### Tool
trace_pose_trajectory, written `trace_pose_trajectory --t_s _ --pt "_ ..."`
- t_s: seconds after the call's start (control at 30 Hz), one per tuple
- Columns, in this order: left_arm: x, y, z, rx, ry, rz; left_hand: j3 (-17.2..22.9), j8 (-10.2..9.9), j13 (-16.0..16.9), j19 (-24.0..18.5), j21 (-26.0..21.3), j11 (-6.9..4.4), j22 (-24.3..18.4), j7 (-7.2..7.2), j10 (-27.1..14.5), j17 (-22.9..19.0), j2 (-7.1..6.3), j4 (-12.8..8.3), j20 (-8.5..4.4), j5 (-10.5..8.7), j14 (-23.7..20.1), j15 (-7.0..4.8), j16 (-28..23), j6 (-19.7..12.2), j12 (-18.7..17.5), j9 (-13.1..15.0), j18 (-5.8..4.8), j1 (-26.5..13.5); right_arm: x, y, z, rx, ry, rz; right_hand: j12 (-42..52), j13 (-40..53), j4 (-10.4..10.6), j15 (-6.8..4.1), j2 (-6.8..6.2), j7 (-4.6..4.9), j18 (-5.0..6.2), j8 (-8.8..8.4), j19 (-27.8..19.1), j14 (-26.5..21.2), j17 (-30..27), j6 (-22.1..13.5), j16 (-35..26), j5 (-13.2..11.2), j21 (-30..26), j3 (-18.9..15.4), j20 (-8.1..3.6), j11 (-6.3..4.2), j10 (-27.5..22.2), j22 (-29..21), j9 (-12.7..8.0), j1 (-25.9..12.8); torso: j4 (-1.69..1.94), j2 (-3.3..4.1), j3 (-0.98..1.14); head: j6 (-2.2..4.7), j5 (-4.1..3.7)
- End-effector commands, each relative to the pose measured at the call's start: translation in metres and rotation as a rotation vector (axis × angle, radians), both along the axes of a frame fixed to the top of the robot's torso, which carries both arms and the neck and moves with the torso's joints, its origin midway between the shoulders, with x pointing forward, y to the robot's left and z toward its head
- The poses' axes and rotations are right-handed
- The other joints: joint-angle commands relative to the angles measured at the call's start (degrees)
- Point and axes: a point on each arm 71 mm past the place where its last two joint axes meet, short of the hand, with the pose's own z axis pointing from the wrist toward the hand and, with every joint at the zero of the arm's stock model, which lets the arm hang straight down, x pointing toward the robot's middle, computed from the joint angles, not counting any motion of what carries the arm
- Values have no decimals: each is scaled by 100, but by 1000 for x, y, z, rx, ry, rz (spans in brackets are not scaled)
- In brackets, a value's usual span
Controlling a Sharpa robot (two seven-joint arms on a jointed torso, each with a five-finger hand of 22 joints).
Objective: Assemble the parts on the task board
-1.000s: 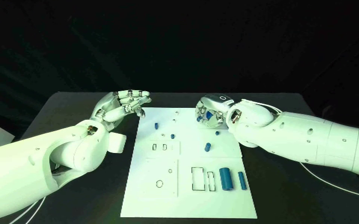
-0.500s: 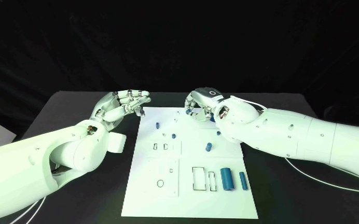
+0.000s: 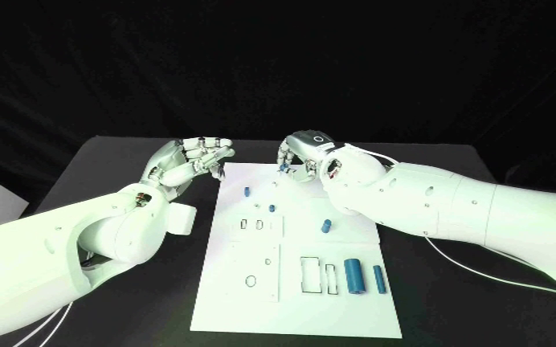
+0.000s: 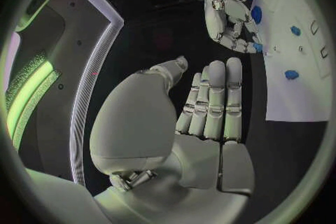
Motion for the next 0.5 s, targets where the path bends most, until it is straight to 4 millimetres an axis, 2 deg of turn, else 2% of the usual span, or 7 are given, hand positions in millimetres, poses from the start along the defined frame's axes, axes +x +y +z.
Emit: trace_pose_trajectory --t_s 0.03,0.23,0.37,0.5 --pt "0 -2 2 -7 -7 -5 27 -12 7 -45 20 7 5 12 -47 8 13 -14 6 13 -19 33 18 -42 -24 8 76 -67 2 1 -1 -17 6 -2 3 99 -28 -10 21 7 -69 18 18 350 59 -46 29 14 28 11 15 -219 209 8 16 -14 26 13 -8 -4 7" --pt "-1 -2 3 -7 -9 -7 27 -12 7 -45 20 7 5 12 -47 8 13 -14 6 13 -19 33 18 -42 -24 8 76 -67 5 2 -4 -31 19 -9 3 99 -28 -10 21 7 -69 18 18 350 59 -46 29 14 28 11 15 -219 209 8 16 -14 29 20 -9 -36 9" --pt "-1 -3 4 -6 -10 -8 27 -12 7 -45 20 7 5 12 -47 8 13 -14 6 13 -19 33 18 -42 -24 8 76 -67 7 2 -6 -37 25 -14 -3 99 -27 -7 23 10 -67 17 12 350 62 -53 31 11 23 14 17 -217 204 1 19 -21 49 32 -18 -36 -13" --pt "-1 -3 4 -6 -10 -8 29 -13 7 -50 32 9 12 13 -54 8 14 -17 8 13 -19 34 26 -48 -22 11 76 -67 7 4 -7 -40 29 -15 -3 99 -27 -7 23 10 -67 17 12 350 62 -53 31 11 23 14 17 -217 204 1 19 -21 45 33 -20 -39 1"
